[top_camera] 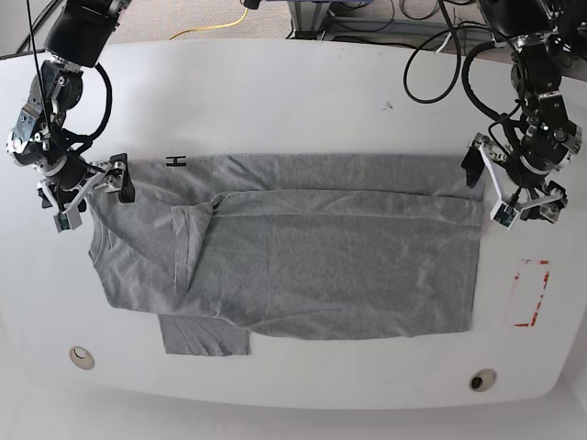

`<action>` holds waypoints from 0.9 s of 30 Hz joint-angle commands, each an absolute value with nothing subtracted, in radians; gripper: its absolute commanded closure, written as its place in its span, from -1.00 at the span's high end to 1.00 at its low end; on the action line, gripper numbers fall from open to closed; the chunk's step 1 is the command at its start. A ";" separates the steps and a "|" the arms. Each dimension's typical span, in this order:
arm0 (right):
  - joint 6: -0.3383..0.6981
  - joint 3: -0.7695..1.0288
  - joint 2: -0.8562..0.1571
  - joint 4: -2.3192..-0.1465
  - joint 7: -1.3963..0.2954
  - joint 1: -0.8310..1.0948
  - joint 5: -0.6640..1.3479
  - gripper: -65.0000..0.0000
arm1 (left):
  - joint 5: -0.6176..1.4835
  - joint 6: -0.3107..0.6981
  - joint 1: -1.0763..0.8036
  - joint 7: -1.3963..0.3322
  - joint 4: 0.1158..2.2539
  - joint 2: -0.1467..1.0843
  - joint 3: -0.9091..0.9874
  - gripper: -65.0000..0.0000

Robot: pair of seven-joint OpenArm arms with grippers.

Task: Layout the t-shirt on the table in an organized manner, then fold the t-shirt properly
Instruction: 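Release the sleeve and move both grippers to the folded edge corners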

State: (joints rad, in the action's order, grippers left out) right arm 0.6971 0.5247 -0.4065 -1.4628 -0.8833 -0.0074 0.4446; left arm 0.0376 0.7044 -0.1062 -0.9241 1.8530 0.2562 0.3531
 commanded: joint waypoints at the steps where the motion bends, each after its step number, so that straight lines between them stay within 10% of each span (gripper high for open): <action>1: 0.698 0.533 -0.444 -1.415 -0.820 -0.021 0.456 1.00 | 0.042 0.698 -0.119 -0.906 1.894 0.271 0.363 1.00; 27: 0.698 0.533 -0.512 -1.072 -0.608 -0.056 0.458 1.00 | 0.045 0.698 -0.168 -0.906 1.936 0.272 0.400 1.00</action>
